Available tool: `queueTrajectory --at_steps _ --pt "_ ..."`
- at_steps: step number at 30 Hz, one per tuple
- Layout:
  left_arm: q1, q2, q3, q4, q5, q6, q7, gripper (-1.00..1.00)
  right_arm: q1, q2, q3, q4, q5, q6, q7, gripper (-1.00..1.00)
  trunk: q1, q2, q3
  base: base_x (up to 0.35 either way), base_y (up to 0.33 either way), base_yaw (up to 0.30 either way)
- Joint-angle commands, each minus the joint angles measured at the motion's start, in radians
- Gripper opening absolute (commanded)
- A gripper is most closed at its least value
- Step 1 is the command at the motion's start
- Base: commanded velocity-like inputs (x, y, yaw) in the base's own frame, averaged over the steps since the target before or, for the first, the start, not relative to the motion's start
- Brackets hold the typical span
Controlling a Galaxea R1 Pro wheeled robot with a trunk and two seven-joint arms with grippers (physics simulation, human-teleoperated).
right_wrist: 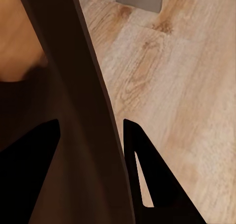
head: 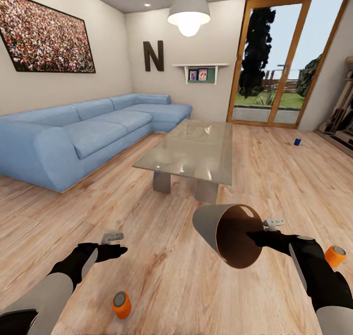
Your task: Put the three can of soda from the living room inside the tash can in the kitchen.
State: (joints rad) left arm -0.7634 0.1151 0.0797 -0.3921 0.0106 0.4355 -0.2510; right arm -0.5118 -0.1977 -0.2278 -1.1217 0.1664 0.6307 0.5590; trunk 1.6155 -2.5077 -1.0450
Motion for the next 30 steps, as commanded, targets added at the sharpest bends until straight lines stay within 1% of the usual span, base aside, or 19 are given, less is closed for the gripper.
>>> queueTrajectory --at_steps 1,6,8,10,12,15,19,24,30 --pt "0.0 0.0 0.0 0.001 0.0 0.004 0.0 1.0 -0.001 0.0 0.0 -0.001 -0.019 0.005 0.004 -1.0 0.0 0.0 -0.004 0.0 0.0 0.0" --pt "0.0 -0.001 0.0 -0.004 0.001 0.019 0.0 1.0 -0.001 0.001 0.0 -0.024 -0.019 0.006 0.004 -1.0 0.003 -0.002 -0.023 0.0 0.0 0.0" --pt "0.0 -0.001 0.0 -0.005 0.001 0.022 -0.003 1.0 -0.001 0.0 0.0 -0.048 -0.02 0.026 0.004 -1.0 0.003 -0.002 -0.031 0.0 0.0 0.0" --pt "0.0 -0.001 0.0 -0.005 0.0 0.023 -0.004 1.0 -0.002 0.0 -0.001 -0.1 -0.019 0.081 0.004 -1.0 0.004 -0.003 -0.039 0.0 0.0 0.0" --pt "0.0 -0.001 0.0 -0.005 0.0 0.024 -0.005 1.0 -0.002 0.0 0.0 -0.122 -0.019 0.104 0.004 -1.0 0.005 -0.003 -0.046 0.0 0.0 0.0" --pt "0.0 -0.001 0.0 -0.005 -0.002 0.025 -0.003 1.0 -0.008 0.0 0.015 -0.148 -0.019 0.133 0.004 -1.0 0.007 -0.004 -0.058 0.0 0.0 0.0" --pt "-0.001 -0.001 0.0 -0.005 -0.004 0.026 0.002 1.0 -0.019 -0.003 0.029 -0.158 -0.018 0.167 0.003 -1.0 0.008 -0.005 -0.073 0.0 0.0 0.0" --pt "-0.004 -0.001 0.0 -0.003 -0.005 0.026 0.006 1.0 -0.04 -0.006 0.032 -0.16 -0.017 0.191 0.003 -1.0 0.011 -0.006 -0.093 0.0 0.0 0.0" --pt "-0.023 0.0 -0.001 0.007 -0.007 0.028 0.007 1.0 -0.068 -0.011 0.033 -0.162 -0.015 0.224 0.002 -1.0 0.013 -0.007 -0.116 0.0 0.0 0.0"
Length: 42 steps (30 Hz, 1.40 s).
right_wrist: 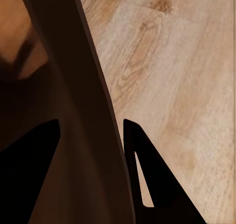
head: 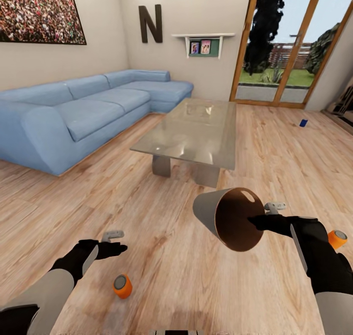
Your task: Put the three can of soda from the living room inside the tash can in the kitchen.
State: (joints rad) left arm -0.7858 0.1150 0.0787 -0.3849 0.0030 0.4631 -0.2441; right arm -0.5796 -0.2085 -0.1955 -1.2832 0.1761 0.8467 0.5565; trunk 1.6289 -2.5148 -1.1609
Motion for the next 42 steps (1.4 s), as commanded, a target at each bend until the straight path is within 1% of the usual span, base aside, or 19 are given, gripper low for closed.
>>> queueTrajectory --at_steps 1,5,8,9,10,14,18,21,23,26,36,38,40,42 --pt "-0.001 0.0 0.0 0.0 0.0 0.0 0.0 1.0 -0.004 0.0 0.001 0.0 -0.025 0.009 0.005 -1.0 0.0 0.0 -0.004 0.0 0.0 0.0" --pt "-0.002 0.0 0.0 0.001 -0.001 0.005 0.001 1.0 -0.016 -0.002 0.001 -0.001 -0.016 0.013 0.005 -1.0 0.002 -0.001 -0.019 0.0 0.0 0.0" --pt "-0.002 0.0 0.0 0.001 -0.001 0.007 0.0 1.0 -0.028 -0.002 0.001 -0.002 0.002 0.016 0.005 -1.0 0.003 -0.002 -0.031 0.0 0.0 0.0" --pt "-0.003 0.0 0.0 0.001 -0.001 0.007 0.001 1.0 -0.036 -0.001 0.001 -0.005 0.013 0.026 0.005 -1.0 0.004 -0.002 -0.035 0.0 0.0 0.0" --pt "-0.003 0.0 0.0 0.001 -0.001 0.007 0.001 1.0 -0.038 -0.001 0.001 -0.015 0.016 0.041 0.005 -1.0 0.004 -0.002 -0.039 0.0 0.0 0.0" --pt "-0.003 0.0 0.0 0.001 -0.002 0.008 0.001 1.0 -0.041 0.001 0.001 -0.058 0.02 0.076 0.005 -1.0 0.006 -0.003 -0.054 0.0 0.0 0.0" --pt "-0.003 0.0 0.0 0.001 -0.003 0.008 0.002 1.0 -0.041 0.004 0.007 -0.078 0.021 0.086 0.005 -1.0 0.008 -0.004 -0.07 0.0 0.0 0.0" --pt "-0.003 0.0 0.0 0.001 -0.003 0.008 0.001 1.0 -0.042 0.004 0.032 -0.085 0.022 0.089 0.005 -1.0 0.009 -0.005 -0.081 0.0 0.0 0.0" --pt "-0.003 0.0 0.0 0.001 -0.002 0.008 0.001 1.0 -0.042 0.005 0.041 -0.086 0.022 0.09 0.005 -1.0 0.01 -0.006 -0.089 0.0 0.0 0.0" --pt "-0.003 0.0 0.0 0.001 -0.003 0.009 0.001 1.0 -0.042 0.007 0.047 -0.086 0.022 0.09 0.005 -1.0 0.012 -0.006 -0.101 0.0 0.0 0.0" --pt "-0.003 0.0 0.0 0.001 -0.004 0.011 0.001 1.0 -0.042 0.009 0.05 -0.087 0.022 0.091 0.005 -1.0 0.016 -0.009 -0.139 0.0 0.0 0.0" --pt "-0.003 -0.001 0.0 0.001 -0.003 0.026 0.0 1.0 -0.042 0.009 0.051 -0.087 0.022 0.091 0.005 -1.0 0.017 -0.009 -0.147 0.0 0.0 0.0" --pt "-0.003 -0.002 0.0 -0.005 -0.001 0.061 0.001 1.0 -0.042 0.01 0.052 -0.087 0.022 0.091 0.004 -1.0 0.018 -0.009 -0.155 0.0 0.0 0.0" --pt "-0.003 -0.003 0.0 -0.006 -0.001 0.066 0.001 1.0 -0.042 0.01 0.052 -0.087 0.022 0.091 0.004 -1.0 0.019 -0.01 -0.162 0.0 0.0 0.0"
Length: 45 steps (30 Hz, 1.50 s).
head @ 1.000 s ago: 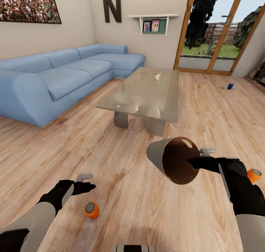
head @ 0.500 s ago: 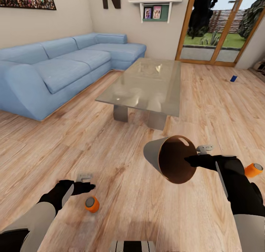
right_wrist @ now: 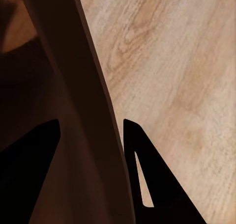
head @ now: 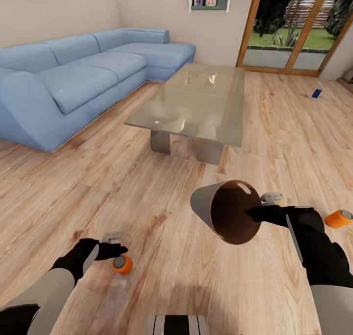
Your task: Put the three can of soda from the living room inside the tash can in the kitchen.
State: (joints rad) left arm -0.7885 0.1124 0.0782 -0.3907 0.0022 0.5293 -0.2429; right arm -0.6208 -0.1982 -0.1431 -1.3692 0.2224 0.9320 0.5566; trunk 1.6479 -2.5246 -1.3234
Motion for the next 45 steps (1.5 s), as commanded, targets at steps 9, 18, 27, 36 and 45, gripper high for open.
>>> queueTrajectory --at_steps 9,18,27,36,45 --pt "0.0 -0.014 0.0 -0.005 -0.003 0.01 -0.001 1.0 0.0 0.0 0.002 -0.001 -0.025 0.005 0.003 -1.0 0.0 0.0 0.0 0.0 0.0 0.0" --pt "0.0 -0.016 0.0 -0.001 -0.004 0.011 -0.001 1.0 0.0 0.0 0.003 0.0 -0.025 0.005 0.003 -1.0 0.004 -0.002 -0.035 0.0 0.0 0.0" --pt "0.0 -0.016 0.0 -0.004 -0.002 0.011 -0.001 1.0 0.001 0.0 0.025 0.001 -0.023 0.005 0.003 -1.0 0.006 -0.003 -0.054 0.0 0.0 0.0" --pt "0.0 -0.016 0.0 -0.005 -0.002 0.011 -0.001 1.0 0.001 0.0 0.031 0.001 -0.024 0.005 -0.001 -1.0 0.009 -0.005 -0.077 0.0 0.0 0.0" --pt "0.0 -0.016 0.0 -0.007 -0.001 0.011 0.0 1.0 0.002 0.0 0.031 0.001 -0.025 0.005 -0.002 -1.0 0.011 -0.006 -0.093 0.0 0.0 0.0"
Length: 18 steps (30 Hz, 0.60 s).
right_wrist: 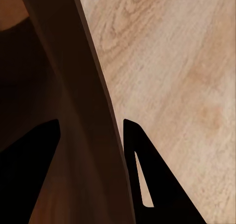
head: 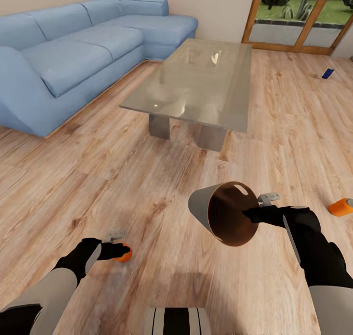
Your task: Put the three can of soda from the living room inside the tash can in the kitchen.
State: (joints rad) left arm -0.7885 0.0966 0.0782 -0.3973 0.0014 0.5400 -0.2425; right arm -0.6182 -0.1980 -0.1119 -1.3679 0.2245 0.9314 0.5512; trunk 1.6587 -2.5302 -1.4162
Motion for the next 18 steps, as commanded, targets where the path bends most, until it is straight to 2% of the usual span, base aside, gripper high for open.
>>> queueTrajectory --at_steps 1,13,14,18 --pt "0.0 0.0 0.0 0.0 0.0 0.0 0.0 1.0 0.0 0.0 0.0 -0.001 -0.027 0.006 0.003 -1.0 0.0 0.0 -0.004 0.0 0.0 0.0" --pt "0.0 0.0 0.0 0.0 0.002 -0.001 0.0 1.0 0.0 0.0 0.001 -0.001 -0.027 0.006 0.004 -1.0 0.001 -0.001 -0.008 0.0 0.0 0.0" --pt "0.0 0.0 0.0 0.0 0.002 -0.002 0.0 -1.0 0.0 0.0 0.001 -0.001 -0.027 0.006 0.004 -1.0 0.001 -0.001 -0.008 0.0 0.0 0.0" --pt "0.0 0.001 -0.001 -0.001 0.003 -0.003 0.001 -1.0 0.0 0.0 0.001 -0.001 -0.027 0.006 0.004 -1.0 0.001 -0.001 -0.008 0.0 0.0 0.0"
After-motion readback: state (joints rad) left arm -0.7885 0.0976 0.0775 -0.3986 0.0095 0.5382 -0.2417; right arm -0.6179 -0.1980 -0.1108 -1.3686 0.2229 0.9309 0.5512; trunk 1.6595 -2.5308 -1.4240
